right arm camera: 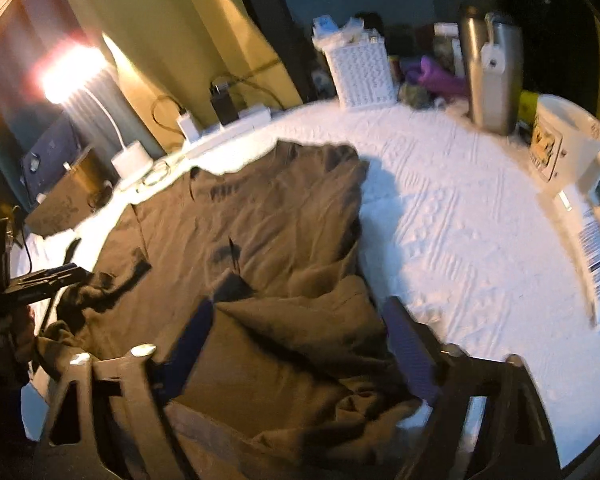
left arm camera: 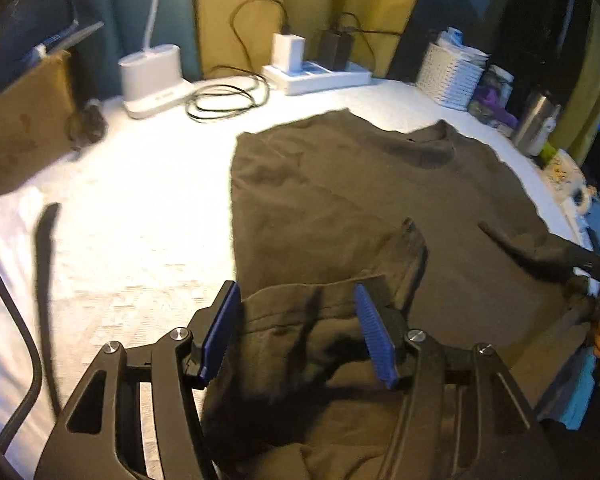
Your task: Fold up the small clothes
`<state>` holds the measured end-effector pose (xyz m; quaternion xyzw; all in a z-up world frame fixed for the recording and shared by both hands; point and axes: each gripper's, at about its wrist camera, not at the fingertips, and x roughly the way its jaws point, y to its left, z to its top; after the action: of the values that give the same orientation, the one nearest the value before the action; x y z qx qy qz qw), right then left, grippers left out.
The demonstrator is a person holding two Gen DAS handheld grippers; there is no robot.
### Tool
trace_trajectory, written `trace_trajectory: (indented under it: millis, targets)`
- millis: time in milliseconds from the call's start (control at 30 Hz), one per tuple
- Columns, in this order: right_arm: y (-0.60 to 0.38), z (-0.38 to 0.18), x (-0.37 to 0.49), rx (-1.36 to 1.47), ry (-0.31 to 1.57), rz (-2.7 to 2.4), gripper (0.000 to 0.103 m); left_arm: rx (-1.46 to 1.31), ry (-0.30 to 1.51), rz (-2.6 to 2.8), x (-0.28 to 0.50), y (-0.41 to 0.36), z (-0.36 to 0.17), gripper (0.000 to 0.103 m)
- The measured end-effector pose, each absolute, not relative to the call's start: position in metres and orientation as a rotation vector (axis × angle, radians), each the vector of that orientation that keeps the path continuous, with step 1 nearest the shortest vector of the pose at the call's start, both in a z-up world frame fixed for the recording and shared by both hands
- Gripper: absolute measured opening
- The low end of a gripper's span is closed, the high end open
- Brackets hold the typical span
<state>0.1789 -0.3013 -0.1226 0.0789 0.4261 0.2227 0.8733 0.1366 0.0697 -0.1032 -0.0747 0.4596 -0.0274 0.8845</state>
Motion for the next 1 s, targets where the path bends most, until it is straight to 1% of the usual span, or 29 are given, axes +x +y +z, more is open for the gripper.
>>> trace_trajectory:
  millis: [33, 67, 100, 200, 467, 567, 733, 800, 867, 933, 1000]
  targets:
    - [-0.297, -0.126, 0.181, 0.149, 0.901, 0.455, 0.074, -0.163, 0.953, -0.098, 0.137, 0.067, -0.105, 0.059]
    - [-0.293, -0.131, 0.183, 0.139, 0.92, 0.459, 0.067, -0.167, 0.952, -0.139, 0.137, 0.064, -0.105, 0.059]
    - [-0.291, -0.133, 0.183, 0.136, 0.935, 0.463, 0.057, -0.168, 0.952, -0.167, 0.137, 0.061, -0.105, 0.059]
    - [-0.279, -0.139, 0.18, 0.101, 0.966, 0.479, 0.054, -0.178, 0.97, -0.245, 0.137, 0.053, -0.109, 0.059]
    - [-0.246, -0.141, 0.156, 0.028, 0.988, 0.517, 0.054, -0.178, 1.015, -0.384, 0.111, 0.028, -0.116, 0.059]
    - [-0.238, -0.138, 0.147, -0.001, 0.995, 0.535, 0.054, -0.155, 1.021, -0.413, 0.102, 0.02, -0.111, 0.059]
    - [-0.231, -0.114, 0.135, -0.036, 0.941, 0.598, 0.054, -0.144, 0.916, -0.345, 0.102, 0.038, -0.079, 0.059]
    - [-0.238, -0.104, 0.143, -0.039, 0.904, 0.569, 0.054, -0.134, 0.898, -0.277, 0.113, 0.051, -0.076, 0.059]
    - [-0.245, -0.106, 0.159, -0.031, 0.907, 0.526, 0.054, -0.121, 0.913, -0.208, 0.125, 0.061, -0.082, 0.059]
    - [-0.249, -0.115, 0.175, -0.018, 0.937, 0.494, 0.056, -0.131, 0.943, -0.19, 0.137, 0.066, -0.092, 0.059]
    - [-0.248, -0.131, 0.187, -0.005, 0.983, 0.492, 0.065, -0.146, 0.973, -0.217, 0.141, 0.066, -0.102, 0.059]
